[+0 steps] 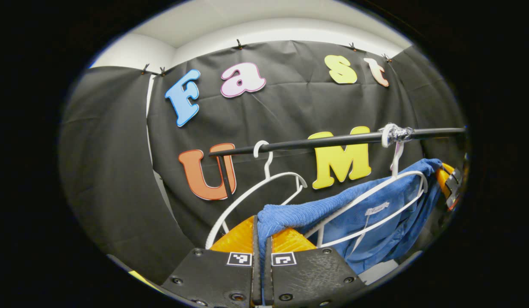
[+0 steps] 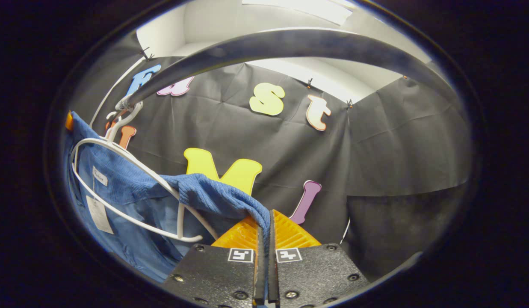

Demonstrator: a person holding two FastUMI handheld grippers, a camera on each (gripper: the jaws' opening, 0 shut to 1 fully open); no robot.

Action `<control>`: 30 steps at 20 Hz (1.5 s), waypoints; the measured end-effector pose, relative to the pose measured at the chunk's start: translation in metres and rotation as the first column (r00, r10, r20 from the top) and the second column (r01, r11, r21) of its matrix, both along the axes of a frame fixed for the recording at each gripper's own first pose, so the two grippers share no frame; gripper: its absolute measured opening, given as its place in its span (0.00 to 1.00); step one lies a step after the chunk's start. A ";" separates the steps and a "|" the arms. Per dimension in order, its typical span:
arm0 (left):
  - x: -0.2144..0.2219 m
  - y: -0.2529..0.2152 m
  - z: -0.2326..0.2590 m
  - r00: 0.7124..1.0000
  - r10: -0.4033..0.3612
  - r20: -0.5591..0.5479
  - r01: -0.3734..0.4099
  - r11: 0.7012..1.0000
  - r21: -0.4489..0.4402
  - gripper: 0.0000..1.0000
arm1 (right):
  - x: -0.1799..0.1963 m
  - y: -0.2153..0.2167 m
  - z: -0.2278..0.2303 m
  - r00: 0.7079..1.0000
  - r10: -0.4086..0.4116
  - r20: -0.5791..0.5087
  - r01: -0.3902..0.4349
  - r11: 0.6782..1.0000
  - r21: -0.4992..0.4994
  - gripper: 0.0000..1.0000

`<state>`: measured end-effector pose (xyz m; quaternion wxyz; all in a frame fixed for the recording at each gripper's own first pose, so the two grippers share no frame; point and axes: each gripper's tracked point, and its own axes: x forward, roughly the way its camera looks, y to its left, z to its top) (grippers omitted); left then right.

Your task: Grasp the clothes on the hanger with both hands and then place them into the laundry hamper below.

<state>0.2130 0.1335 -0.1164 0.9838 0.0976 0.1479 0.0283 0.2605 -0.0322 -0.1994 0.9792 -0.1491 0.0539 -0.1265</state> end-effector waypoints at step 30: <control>-0.003 0.006 -0.096 0.972 -0.171 -0.162 0.165 0.985 -0.049 0.02 | -0.019 -0.004 -0.122 0.978 0.033 -0.208 -0.022 0.998 0.054 0.06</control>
